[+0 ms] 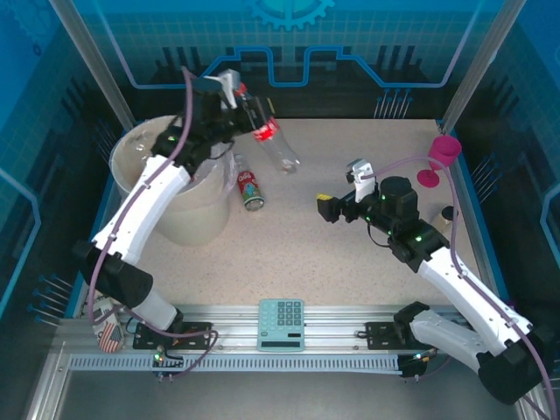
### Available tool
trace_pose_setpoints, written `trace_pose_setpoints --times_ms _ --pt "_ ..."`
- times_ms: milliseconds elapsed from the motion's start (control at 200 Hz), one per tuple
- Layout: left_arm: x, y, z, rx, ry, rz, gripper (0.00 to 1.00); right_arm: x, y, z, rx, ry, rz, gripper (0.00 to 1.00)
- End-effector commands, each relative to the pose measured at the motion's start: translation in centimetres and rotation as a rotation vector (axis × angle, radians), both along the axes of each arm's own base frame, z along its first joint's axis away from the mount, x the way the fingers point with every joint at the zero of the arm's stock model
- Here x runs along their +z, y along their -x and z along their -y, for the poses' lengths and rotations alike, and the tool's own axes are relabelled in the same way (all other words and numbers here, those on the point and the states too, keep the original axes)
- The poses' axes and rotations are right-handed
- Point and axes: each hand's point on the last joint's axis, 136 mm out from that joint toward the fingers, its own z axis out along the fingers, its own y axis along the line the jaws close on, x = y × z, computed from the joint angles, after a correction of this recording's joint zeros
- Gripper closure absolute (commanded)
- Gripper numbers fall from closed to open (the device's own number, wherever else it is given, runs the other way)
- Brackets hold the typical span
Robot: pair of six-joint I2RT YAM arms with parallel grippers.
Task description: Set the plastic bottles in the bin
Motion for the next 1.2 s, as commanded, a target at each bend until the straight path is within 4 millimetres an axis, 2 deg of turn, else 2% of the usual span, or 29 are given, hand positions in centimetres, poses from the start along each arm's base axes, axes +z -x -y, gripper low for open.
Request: trace_pose_setpoints --times_ms 0,135,260,355,480,665,865,1051,1196 --pt "5.8 3.6 -5.3 0.056 -0.085 0.106 0.59 -3.1 0.1 1.3 -0.04 0.064 -0.061 0.0" --pt "9.0 6.3 -12.3 0.217 -0.144 0.151 0.65 -5.3 -0.1 1.4 -0.044 0.09 -0.103 0.0" --pt "10.7 9.4 -17.5 0.364 -0.203 0.173 0.69 -6.4 -0.5 1.5 -0.043 0.125 -0.117 0.0" --pt "10.7 11.0 -20.7 0.458 -0.255 0.146 0.72 -6.8 -0.7 1.3 -0.031 0.143 -0.12 0.0" --pt "9.3 11.7 -23.3 0.519 -0.351 0.047 0.73 -7.4 -0.8 1.0 -0.013 0.158 -0.128 0.0" --pt "6.8 11.9 -25.6 0.537 -0.493 -0.111 0.74 -8.1 -0.8 0.9 -0.001 0.169 -0.14 0.0" --pt "3.1 10.7 -27.6 0.542 -0.6 -0.268 0.74 -8.4 -0.8 0.6 0.015 0.173 -0.147 0.0" --pt "-0.3 9.0 -28.2 0.505 -0.636 -0.355 0.74 -8.7 -0.6 0.8 0.012 0.176 -0.153 0.0" --pt "-3.6 7.5 -27.2 0.427 -0.598 -0.426 0.74 -8.9 -0.7 0.8 0.011 0.18 -0.157 0.0"
